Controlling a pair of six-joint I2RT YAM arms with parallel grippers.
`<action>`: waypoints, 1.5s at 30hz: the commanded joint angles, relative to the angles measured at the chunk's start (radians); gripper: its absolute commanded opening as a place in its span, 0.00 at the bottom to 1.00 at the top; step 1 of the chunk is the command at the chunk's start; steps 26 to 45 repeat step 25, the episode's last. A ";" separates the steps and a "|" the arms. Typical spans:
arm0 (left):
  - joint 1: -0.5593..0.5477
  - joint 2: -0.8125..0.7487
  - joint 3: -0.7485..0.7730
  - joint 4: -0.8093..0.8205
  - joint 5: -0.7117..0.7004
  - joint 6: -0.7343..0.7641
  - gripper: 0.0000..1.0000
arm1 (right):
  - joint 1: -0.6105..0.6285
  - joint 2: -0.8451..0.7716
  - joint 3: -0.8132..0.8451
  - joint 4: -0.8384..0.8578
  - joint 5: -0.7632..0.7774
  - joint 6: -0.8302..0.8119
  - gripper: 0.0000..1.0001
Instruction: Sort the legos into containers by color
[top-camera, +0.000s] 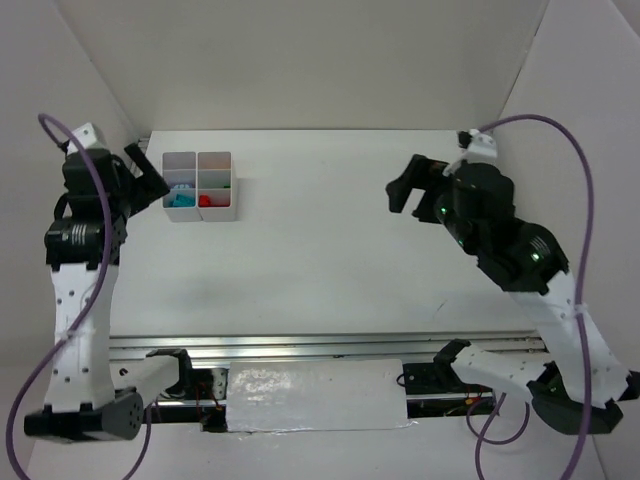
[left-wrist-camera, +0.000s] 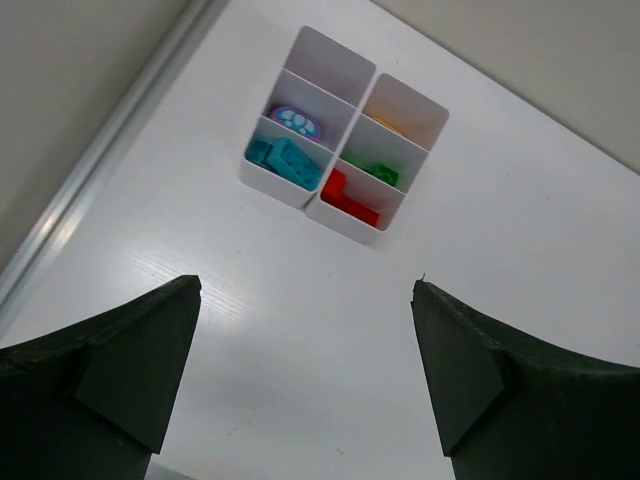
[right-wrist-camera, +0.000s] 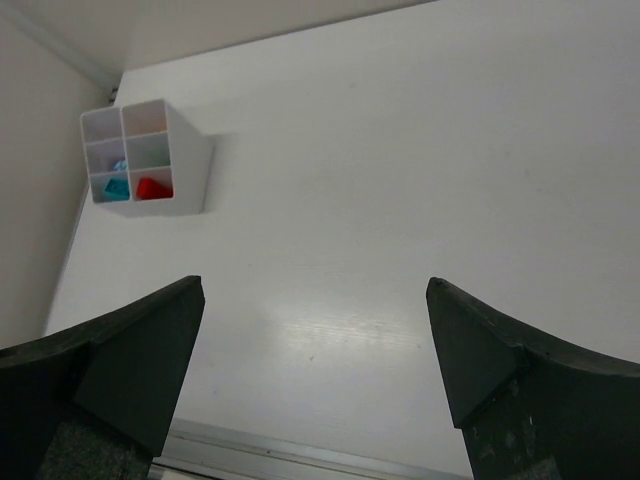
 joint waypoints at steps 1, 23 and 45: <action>-0.001 -0.157 -0.077 -0.085 -0.135 0.063 0.99 | -0.007 -0.138 0.030 -0.137 0.220 0.044 1.00; -0.074 -0.294 -0.111 -0.270 -0.300 -0.103 0.99 | -0.010 -0.389 -0.079 -0.264 0.292 0.150 1.00; -0.074 -0.288 -0.105 -0.270 -0.304 -0.094 1.00 | -0.010 -0.389 -0.079 -0.264 0.288 0.150 1.00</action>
